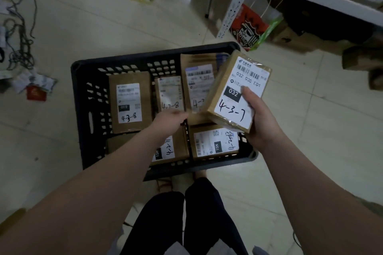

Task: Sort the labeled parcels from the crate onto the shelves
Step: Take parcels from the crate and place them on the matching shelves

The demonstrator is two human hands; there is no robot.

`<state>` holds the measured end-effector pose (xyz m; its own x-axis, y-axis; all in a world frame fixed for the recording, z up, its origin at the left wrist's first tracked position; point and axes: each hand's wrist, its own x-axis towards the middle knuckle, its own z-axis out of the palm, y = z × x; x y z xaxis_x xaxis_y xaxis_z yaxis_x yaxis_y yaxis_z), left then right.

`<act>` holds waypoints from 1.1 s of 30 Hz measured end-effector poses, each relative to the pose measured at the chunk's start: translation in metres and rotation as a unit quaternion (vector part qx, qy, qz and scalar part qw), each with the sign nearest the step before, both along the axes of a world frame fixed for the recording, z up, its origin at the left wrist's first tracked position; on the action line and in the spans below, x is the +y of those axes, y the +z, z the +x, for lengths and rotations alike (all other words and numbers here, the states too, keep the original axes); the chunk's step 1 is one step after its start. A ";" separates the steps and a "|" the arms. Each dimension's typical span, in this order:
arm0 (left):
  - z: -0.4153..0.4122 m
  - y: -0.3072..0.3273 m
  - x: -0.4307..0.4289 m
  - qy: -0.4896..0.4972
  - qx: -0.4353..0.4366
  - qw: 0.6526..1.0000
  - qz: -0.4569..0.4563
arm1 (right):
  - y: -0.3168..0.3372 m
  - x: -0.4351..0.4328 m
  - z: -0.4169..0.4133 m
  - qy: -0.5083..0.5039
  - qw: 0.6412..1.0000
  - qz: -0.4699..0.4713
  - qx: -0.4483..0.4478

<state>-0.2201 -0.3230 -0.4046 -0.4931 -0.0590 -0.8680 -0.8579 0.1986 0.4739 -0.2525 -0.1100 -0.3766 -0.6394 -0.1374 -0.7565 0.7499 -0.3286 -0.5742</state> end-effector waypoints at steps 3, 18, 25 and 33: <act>0.008 -0.020 0.021 -0.080 -0.030 0.996 -0.038 | -0.004 0.017 0.012 -0.016 1.000 -0.007 -0.010; 0.025 -0.046 0.063 0.173 -0.104 0.971 0.131 | -0.020 0.061 0.027 -0.136 0.990 -0.032 -0.027; 0.030 -0.053 0.067 0.216 -0.104 0.956 0.170 | -0.028 0.066 0.025 -0.152 0.986 -0.046 -0.045; 0.040 -0.035 0.078 0.184 -0.094 0.976 0.063 | -0.023 0.070 0.025 -0.158 0.983 -0.068 -0.071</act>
